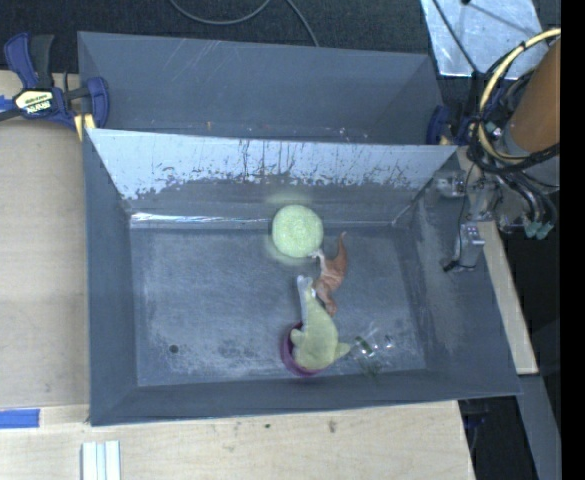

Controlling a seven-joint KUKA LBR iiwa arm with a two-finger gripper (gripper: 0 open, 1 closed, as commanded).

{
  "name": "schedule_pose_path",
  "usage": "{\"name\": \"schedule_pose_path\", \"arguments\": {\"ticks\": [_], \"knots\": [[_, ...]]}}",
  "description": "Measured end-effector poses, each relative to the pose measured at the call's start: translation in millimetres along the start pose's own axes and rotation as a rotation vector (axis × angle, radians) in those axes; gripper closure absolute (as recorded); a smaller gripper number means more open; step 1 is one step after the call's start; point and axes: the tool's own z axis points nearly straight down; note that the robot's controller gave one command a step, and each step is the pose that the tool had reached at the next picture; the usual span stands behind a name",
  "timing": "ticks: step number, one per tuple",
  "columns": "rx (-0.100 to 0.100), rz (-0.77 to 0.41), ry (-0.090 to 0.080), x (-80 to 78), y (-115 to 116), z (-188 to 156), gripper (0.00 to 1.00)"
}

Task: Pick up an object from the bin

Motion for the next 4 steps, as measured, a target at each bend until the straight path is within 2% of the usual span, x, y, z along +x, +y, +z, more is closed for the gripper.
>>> {"name": "schedule_pose_path", "arguments": {"ticks": [1, 2, 3, 4], "knots": [[0.001, -0.003, -0.008, -1.5, 1, -5, 0.0], [0.002, -0.138, -0.009, 36.1, 31, 61, 0.0], [0.002, -0.509, -0.006, 45.9, 52, 64, 0.0], [0.002, -0.436, -0.006, 74.9, 62, 57, 0.0]]}}
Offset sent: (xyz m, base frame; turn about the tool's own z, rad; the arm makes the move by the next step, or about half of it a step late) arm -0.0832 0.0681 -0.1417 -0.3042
